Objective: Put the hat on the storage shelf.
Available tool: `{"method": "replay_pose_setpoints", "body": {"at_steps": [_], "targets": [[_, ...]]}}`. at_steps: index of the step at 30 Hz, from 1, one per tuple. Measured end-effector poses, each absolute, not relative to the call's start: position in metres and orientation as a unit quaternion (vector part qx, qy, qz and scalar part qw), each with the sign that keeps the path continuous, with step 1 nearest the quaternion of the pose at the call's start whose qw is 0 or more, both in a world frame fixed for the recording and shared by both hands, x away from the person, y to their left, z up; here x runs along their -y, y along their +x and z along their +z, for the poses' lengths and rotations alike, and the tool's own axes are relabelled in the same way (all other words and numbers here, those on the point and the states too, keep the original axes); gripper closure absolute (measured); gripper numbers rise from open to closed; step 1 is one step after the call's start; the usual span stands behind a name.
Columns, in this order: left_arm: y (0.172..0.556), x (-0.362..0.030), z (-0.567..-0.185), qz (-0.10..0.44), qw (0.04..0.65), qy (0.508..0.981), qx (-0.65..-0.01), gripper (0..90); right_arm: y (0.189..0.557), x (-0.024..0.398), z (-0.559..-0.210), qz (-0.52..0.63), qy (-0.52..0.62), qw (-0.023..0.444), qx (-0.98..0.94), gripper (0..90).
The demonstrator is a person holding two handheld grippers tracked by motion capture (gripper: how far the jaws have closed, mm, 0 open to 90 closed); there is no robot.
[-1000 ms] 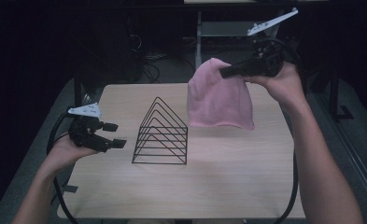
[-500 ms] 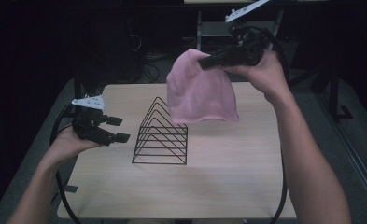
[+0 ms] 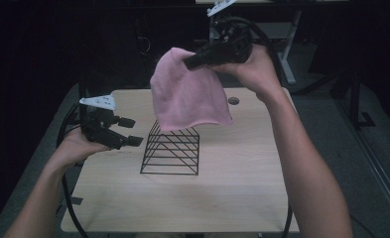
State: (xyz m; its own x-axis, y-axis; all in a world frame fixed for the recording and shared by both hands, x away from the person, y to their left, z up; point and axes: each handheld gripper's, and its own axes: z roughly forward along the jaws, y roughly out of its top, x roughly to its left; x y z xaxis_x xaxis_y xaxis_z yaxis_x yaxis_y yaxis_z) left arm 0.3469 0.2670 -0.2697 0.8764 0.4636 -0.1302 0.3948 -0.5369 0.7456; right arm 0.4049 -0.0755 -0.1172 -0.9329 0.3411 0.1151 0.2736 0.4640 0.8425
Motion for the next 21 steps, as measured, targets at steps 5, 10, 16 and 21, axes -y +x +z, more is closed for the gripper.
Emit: {"method": "replay_pose_setpoints", "body": {"at_steps": [5, 10, 16, 21], "targets": [[0.349, -0.268, -0.267, 0.037, 0.423, 0.871, -0.245, 24.6, 0.404, 0.062, -0.114, 0.489, 0.168, 0.030, -0.855, 79.3], [0.353, -0.270, -0.266, 0.035, 0.435, 0.865, -0.248, 30.3, 0.405, 0.046, -0.113, 0.493, 0.150, 0.028, -0.857, 79.4], [0.356, -0.276, -0.267, 0.024, 0.446, 0.859, -0.251, 43.5, 0.404, 0.030, -0.113, 0.505, 0.142, 0.010, -0.851, 79.3], [0.357, -0.283, -0.270, 0.012, 0.449, 0.855, -0.261, 68.0, 0.406, 0.022, -0.118, 0.512, 0.136, 0.003, -0.848, 79.4]]}}
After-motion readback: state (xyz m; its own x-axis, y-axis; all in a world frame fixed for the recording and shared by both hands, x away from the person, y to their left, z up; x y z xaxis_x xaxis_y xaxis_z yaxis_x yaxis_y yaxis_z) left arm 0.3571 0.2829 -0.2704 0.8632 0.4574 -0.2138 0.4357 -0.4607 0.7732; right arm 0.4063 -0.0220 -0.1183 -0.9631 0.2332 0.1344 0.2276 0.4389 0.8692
